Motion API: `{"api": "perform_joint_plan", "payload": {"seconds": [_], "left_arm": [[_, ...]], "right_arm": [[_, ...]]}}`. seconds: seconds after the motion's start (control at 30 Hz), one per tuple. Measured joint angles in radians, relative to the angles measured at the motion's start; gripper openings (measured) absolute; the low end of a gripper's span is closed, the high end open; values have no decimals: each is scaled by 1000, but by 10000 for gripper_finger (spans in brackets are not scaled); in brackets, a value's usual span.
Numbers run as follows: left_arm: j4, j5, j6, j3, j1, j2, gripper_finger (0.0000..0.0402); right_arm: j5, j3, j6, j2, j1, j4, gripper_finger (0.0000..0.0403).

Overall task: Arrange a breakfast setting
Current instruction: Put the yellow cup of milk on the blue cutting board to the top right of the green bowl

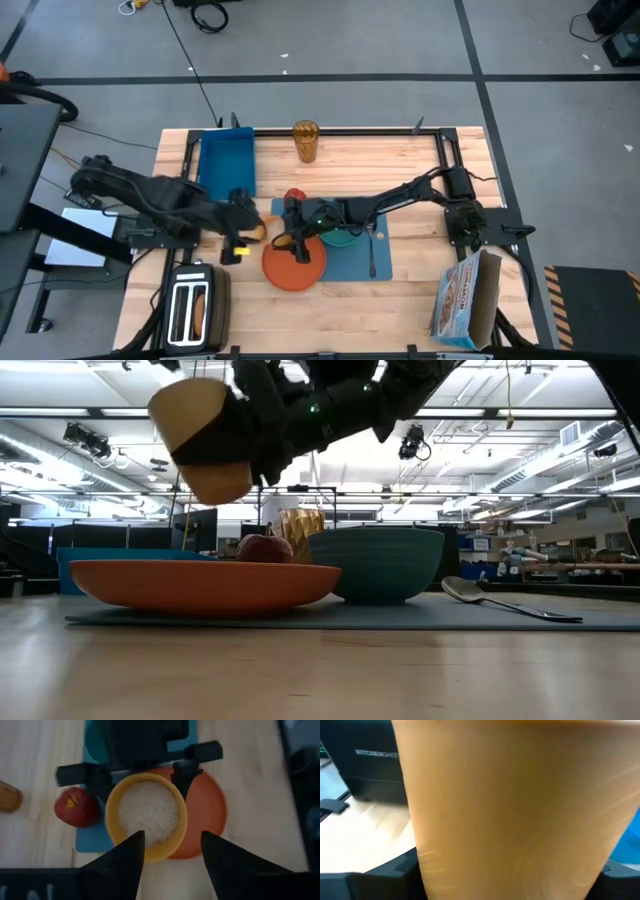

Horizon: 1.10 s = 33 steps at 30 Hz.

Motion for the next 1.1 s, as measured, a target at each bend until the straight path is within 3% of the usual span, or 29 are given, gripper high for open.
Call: {"api": "perform_joint_plan", "payload": {"seconds": [0.17,0.33,0.5,0.7,0.9,1.1], "left_arm": [[93,-73,5,-6,-29,-116,203],[199,-159,77,-8,-46,-143,203],[344,-167,221,-8,-19,-75,203],[371,-159,355,-9,7,42,203],[366,-160,383,-9,5,94,203],[350,-235,403,-9,7,104,203]], "right_arm": [[35,-88,-4,-88,-4,60,315],[85,-195,-7,-188,-10,130,315],[109,-237,-7,-221,0,143,315],[187,-236,18,-229,12,151,316],[248,-235,76,-264,11,144,317],[265,-234,92,-281,11,137,318]]}}
